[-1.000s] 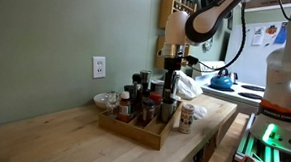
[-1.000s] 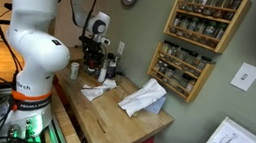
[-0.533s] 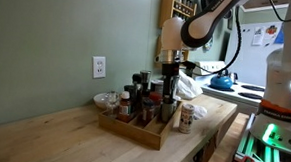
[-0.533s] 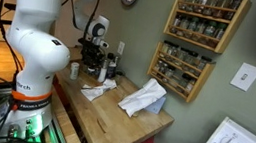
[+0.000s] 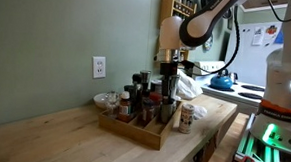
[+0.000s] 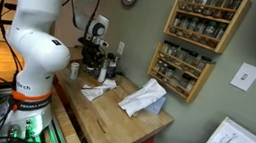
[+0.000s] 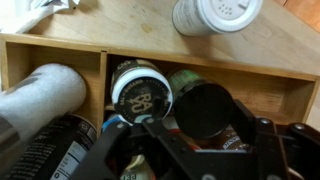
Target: Remove the white container from the wooden rack, put it on the counter, move the clear black pepper container to the left and then put the white container on the right side of the clear black pepper container
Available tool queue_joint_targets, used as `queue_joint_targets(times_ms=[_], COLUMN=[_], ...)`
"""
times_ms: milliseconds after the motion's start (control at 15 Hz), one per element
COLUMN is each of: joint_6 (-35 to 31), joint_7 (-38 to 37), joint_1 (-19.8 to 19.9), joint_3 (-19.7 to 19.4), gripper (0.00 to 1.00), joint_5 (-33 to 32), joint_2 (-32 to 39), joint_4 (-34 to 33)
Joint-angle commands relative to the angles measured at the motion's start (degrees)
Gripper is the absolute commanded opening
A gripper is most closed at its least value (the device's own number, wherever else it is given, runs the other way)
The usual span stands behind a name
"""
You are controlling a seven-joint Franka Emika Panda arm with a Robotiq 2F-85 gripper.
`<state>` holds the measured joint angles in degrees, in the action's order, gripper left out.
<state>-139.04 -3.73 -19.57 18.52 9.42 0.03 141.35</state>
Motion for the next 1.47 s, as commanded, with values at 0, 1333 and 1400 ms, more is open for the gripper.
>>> queue_joint_targets(times_ms=[0,1333,1400], joint_6=[1.87,8.90,8.90], joint_7=[0.13,2.31,2.33], joint_1=[-0.01,-2.37,-2.34], joint_3=[0.42,3.81,3.88], gripper=[0.38,0.31,0.31], joint_5=[0.56,2.65,2.90], joint_2=[0.38,5.06,5.59], joint_4=[-0.84,-9.83,-9.98])
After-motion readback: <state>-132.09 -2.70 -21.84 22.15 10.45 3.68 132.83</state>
